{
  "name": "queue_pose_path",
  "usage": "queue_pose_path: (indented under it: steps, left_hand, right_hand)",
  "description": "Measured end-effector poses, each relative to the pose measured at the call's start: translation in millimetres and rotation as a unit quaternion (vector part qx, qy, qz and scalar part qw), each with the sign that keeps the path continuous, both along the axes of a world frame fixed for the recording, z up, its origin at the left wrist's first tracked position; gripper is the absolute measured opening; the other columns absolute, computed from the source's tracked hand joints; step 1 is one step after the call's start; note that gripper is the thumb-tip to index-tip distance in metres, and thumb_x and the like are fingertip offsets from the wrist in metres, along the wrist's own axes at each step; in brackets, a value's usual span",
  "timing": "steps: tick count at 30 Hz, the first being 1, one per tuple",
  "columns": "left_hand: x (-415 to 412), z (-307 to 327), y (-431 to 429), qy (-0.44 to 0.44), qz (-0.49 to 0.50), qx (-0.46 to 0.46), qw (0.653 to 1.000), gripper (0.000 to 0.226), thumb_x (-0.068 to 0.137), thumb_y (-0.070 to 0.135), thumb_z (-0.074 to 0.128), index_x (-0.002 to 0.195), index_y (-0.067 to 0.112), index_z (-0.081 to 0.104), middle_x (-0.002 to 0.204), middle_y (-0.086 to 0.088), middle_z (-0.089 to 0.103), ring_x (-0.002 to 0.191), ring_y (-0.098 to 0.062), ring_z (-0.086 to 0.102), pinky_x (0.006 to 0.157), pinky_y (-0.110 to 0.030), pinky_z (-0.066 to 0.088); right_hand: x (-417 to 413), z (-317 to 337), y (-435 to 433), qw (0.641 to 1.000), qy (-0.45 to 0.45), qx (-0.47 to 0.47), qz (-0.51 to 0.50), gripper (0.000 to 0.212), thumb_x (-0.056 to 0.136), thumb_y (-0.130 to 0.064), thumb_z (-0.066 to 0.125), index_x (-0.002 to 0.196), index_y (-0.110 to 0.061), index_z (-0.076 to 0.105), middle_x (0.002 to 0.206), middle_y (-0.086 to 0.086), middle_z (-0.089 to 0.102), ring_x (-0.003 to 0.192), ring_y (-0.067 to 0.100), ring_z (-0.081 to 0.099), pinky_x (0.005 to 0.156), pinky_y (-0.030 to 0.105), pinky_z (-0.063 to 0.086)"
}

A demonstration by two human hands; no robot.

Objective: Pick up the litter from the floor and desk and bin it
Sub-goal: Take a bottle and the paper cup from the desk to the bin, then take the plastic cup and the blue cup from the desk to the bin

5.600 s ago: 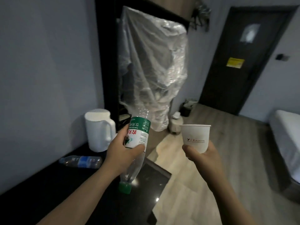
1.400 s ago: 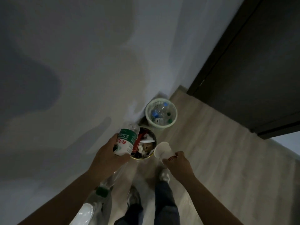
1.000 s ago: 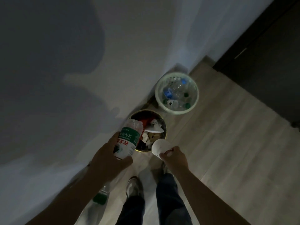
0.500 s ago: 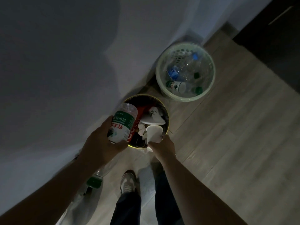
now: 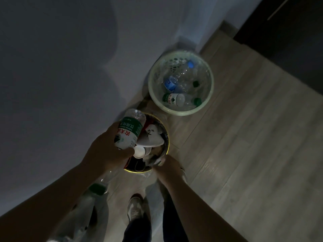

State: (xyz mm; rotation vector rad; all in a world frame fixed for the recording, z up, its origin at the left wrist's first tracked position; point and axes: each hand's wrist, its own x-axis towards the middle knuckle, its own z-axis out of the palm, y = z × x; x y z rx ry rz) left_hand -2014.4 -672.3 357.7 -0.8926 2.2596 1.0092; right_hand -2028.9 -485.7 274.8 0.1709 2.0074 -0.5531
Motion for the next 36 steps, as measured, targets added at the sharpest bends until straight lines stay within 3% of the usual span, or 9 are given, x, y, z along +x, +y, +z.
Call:
queue_pose_path:
  steps: [3,9,11,16,20,23,29,32,36]
  left_hand:
    - [-24,-4,17,-0.014,0.031,0.001,0.999,0.071,0.075,0.029,0.076,0.132,0.02,0.035,0.106,0.001,0.056,0.085,-0.014,0.06,0.061,-0.022,0.046]
    - [-85,-21,40,-0.056,0.013,-0.005,0.998,0.071,0.068,0.052,0.072,0.127,0.02,0.048,0.117,-0.002,0.057,0.106,-0.023,0.056,0.088,-0.032,0.045]
    - [-110,-25,45,-0.067,-0.004,0.005,0.998,0.075,0.064,0.056,0.069,0.127,0.02,0.05,0.122,-0.002,0.057,0.109,-0.023,0.055,0.089,-0.031,0.043]
    - [-174,-25,52,-0.034,-0.049,-0.026,0.998,0.071,0.074,0.052,0.073,0.129,0.015,0.047,0.122,-0.006,0.057,0.099,-0.022,0.054,0.083,-0.031,0.044]
    - [-209,-13,43,-0.035,-0.081,-0.063,0.994,0.086,0.074,0.052,0.074,0.138,0.008,0.038,0.137,-0.013,0.048,0.121,-0.029,0.049,0.088,-0.033,0.041]
    - [-208,4,41,-0.015,-0.123,-0.103,0.987,0.07,0.08,0.044,0.071,0.132,0.007,0.044,0.131,-0.013,0.052,0.118,-0.03,0.051,0.091,-0.036,0.043]
    - [-168,33,38,-0.048,-0.233,-0.113,0.965,0.038,0.078,0.042,0.07,0.102,0.015,0.06,0.112,-0.007,0.062,0.102,-0.022,0.058,0.087,-0.034,0.048]
    - [-144,62,42,-0.068,-0.287,-0.109,0.949,0.036,0.084,0.04,0.064,0.108,0.014,0.058,0.112,-0.006,0.058,0.102,-0.021,0.055,0.085,-0.032,0.046]
    - [-104,107,40,-0.055,-0.321,-0.102,0.94,0.04,0.086,0.034,0.063,0.117,0.009,0.057,0.118,-0.008,0.059,0.109,-0.023,0.055,0.094,-0.037,0.047]
  right_hand:
    - [-23,11,29,1.0,0.028,0.004,-0.003,0.041,0.087,-0.036,0.062,0.121,-0.015,0.056,0.122,0.004,0.061,0.112,0.023,0.058,0.089,0.029,0.047]
    - [-75,36,79,0.997,0.062,0.008,-0.051,0.048,0.085,-0.03,0.066,0.128,-0.013,0.055,0.123,0.008,0.062,0.112,0.021,0.059,0.091,0.029,0.05]
    - [-88,43,90,0.996,0.069,0.0,-0.058,0.048,0.086,-0.03,0.066,0.129,-0.013,0.055,0.123,0.008,0.062,0.11,0.02,0.059,0.09,0.028,0.049]
    - [-114,52,112,0.993,0.084,-0.027,-0.083,0.047,0.086,-0.03,0.068,0.128,-0.014,0.055,0.12,0.006,0.063,0.091,0.01,0.054,0.068,0.017,0.041]
    - [-123,56,122,0.987,0.097,-0.049,-0.12,0.041,0.086,-0.031,0.069,0.122,-0.015,0.057,0.113,0.004,0.063,0.09,0.009,0.055,0.057,0.009,0.036]
    - [-121,63,126,0.985,0.104,-0.046,-0.127,0.04,0.086,-0.032,0.069,0.121,-0.016,0.057,0.109,0.002,0.062,0.089,0.009,0.055,0.054,0.01,0.035]
    - [-114,94,123,0.983,0.13,-0.045,-0.123,0.038,0.085,-0.03,0.07,0.118,-0.015,0.059,0.103,0.001,0.061,0.089,0.01,0.056,0.06,0.015,0.039]
    - [-106,117,118,0.981,0.151,-0.045,-0.116,0.037,0.085,-0.029,0.071,0.117,-0.015,0.06,0.102,0.002,0.064,0.089,0.01,0.056,0.072,0.021,0.042]
    - [-88,156,110,0.978,0.177,-0.047,-0.101,0.038,0.084,-0.028,0.071,0.117,-0.014,0.06,0.106,0.006,0.065,0.088,0.01,0.056,0.072,0.021,0.042]
